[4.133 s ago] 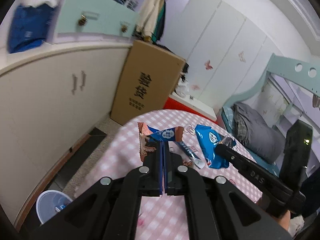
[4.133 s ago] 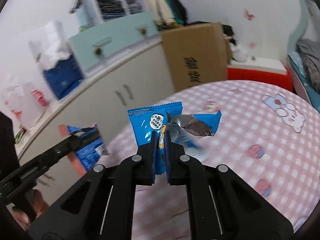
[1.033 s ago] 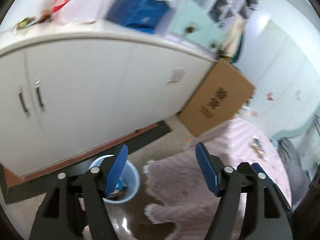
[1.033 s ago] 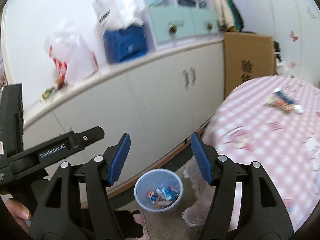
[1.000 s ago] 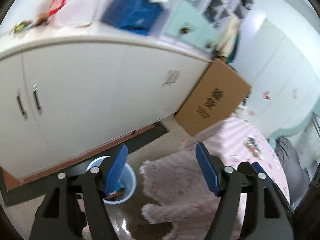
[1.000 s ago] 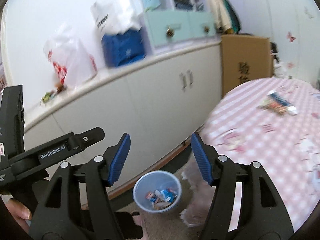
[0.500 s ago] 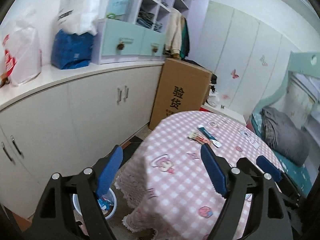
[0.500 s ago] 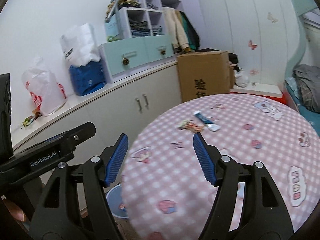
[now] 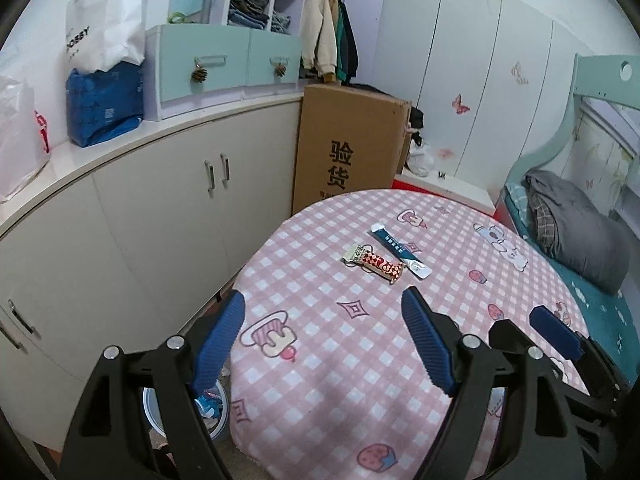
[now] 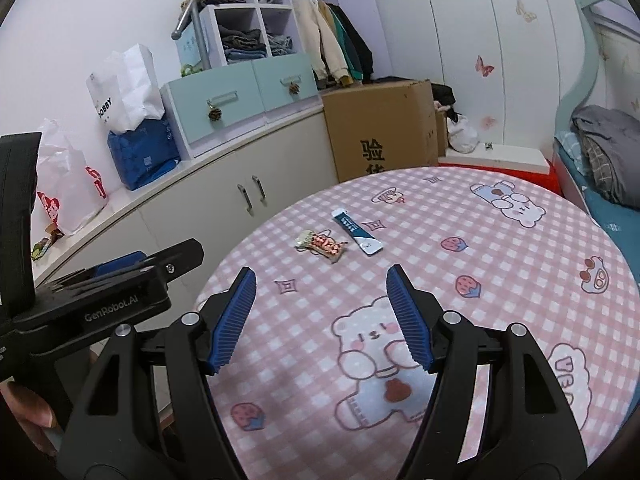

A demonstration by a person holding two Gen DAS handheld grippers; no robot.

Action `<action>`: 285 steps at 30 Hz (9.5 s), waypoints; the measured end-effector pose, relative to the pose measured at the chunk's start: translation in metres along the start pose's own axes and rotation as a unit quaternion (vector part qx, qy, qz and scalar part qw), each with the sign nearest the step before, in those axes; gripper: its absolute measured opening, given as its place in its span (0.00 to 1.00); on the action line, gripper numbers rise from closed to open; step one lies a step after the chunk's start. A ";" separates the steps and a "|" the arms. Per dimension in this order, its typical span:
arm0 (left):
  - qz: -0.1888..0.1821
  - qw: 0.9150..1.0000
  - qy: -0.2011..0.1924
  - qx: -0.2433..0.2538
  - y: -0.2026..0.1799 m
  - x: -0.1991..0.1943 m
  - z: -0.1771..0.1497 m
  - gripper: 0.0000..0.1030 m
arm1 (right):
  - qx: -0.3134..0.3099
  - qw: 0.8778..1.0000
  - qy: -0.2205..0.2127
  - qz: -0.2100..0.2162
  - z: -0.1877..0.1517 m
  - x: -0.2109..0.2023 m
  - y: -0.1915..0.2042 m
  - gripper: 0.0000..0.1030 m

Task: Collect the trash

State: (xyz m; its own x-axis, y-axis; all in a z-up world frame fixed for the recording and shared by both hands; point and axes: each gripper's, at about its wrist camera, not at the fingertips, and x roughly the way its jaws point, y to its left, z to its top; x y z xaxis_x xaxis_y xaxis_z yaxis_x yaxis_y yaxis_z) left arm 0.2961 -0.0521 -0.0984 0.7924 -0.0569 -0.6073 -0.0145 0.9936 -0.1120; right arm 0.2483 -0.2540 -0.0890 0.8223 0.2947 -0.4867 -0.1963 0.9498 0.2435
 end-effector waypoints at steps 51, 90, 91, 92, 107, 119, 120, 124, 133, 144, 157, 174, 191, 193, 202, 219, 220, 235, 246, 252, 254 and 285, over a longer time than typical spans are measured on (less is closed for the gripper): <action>-0.049 0.991 0.126 0.002 -0.038 0.174 0.028 0.09 | 0.023 0.994 0.107 -0.013 0.044 0.150 -0.070 0.65; -0.037 0.998 0.025 0.039 -0.001 -0.009 -0.031 0.08 | 0.007 0.993 0.075 0.088 -0.023 0.008 0.022 0.11; -0.036 0.998 0.026 0.038 0.000 -0.013 -0.033 0.08 | 0.006 0.993 0.074 0.090 -0.027 0.004 0.025 0.11; -0.036 0.998 0.026 0.037 0.001 -0.017 -0.035 0.08 | 0.006 0.993 0.075 0.093 -0.030 0.002 0.027 0.11; 0.001 1.000 0.007 0.021 0.047 -0.054 -0.053 0.08 | -0.002 0.988 0.077 0.131 -0.049 -0.009 0.069 0.11; 0.030 0.999 0.006 -0.026 0.116 -0.056 -0.061 0.08 | -0.030 0.983 0.095 0.153 -0.055 0.018 0.129 0.11; 0.033 0.999 0.009 -0.031 0.122 -0.055 -0.061 0.08 | -0.033 0.983 0.098 0.154 -0.056 0.023 0.135 0.11; 0.044 0.998 0.020 -0.050 0.151 -0.045 -0.067 0.08 | -0.044 0.979 0.113 0.162 -0.063 0.042 0.155 0.11; 0.065 0.992 0.059 -0.094 0.213 -0.007 -0.084 0.08 | -0.067 0.969 0.157 0.176 -0.089 0.099 0.202 0.11; 0.085 0.979 0.125 -0.134 0.273 0.053 -0.117 0.08 | -0.098 0.960 0.202 0.168 -0.125 0.168 0.238 0.11; 0.096 0.965 0.175 -0.173 0.311 0.120 -0.142 0.44 | -0.094 0.956 0.238 0.147 -0.157 0.234 0.243 0.11; 0.144 0.958 0.167 -0.185 0.335 0.105 -0.154 0.60 | -0.092 0.949 0.255 0.161 -0.175 0.248 0.263 0.11; 0.212 0.951 0.130 -0.183 0.346 0.062 -0.138 0.67 | -0.086 0.963 0.217 0.137 -0.160 0.237 0.270 0.61; 0.209 0.955 0.110 -0.179 0.337 0.047 -0.127 0.67 | -0.104 0.965 0.202 0.127 -0.151 0.217 0.271 0.61; 0.183 0.975 0.030 -0.125 0.268 -0.030 -0.087 0.77 | -0.134 0.980 0.118 0.088 -0.103 0.102 0.250 0.64; 0.123 0.989 -0.074 -0.026 0.140 -0.159 -0.067 0.88 | -0.083 0.996 0.013 0.027 -0.062 -0.070 0.182 0.80; 0.121 0.989 -0.078 -0.021 0.135 -0.167 -0.066 0.88 | -0.082 0.996 0.006 0.026 -0.061 -0.080 0.181 0.80; 0.092 0.986 -0.140 0.002 0.102 -0.259 -0.068 0.92 | -0.078 0.995 -0.069 0.001 -0.054 -0.183 0.178 0.84; 0.077 0.981 -0.176 0.012 0.091 -0.301 -0.071 0.93 | -0.084 0.992 -0.095 -0.005 -0.056 -0.225 0.184 0.85; 0.074 0.979 -0.188 0.014 0.086 -0.315 -0.072 0.93 | -0.090 0.989 -0.113 -0.009 -0.056 -0.243 0.188 0.85; 0.074 0.978 -0.192 0.014 0.085 -0.318 -0.073 0.93 | -0.090 0.989 -0.117 -0.010 -0.056 -0.246 0.188 0.85; 0.073 0.978 -0.193 0.023 0.077 -0.326 -0.077 0.94 | -0.085 0.985 -0.145 -0.035 -0.060 -0.267 0.186 0.87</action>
State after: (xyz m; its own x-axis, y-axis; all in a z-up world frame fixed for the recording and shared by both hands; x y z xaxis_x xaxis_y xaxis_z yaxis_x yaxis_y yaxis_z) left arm -0.0102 0.0355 0.0302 0.9552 0.1186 -0.2713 -0.1248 0.9922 -0.0056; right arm -0.0395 -0.1499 0.0357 0.9505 0.2080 -0.2309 -0.1990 0.9781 0.0618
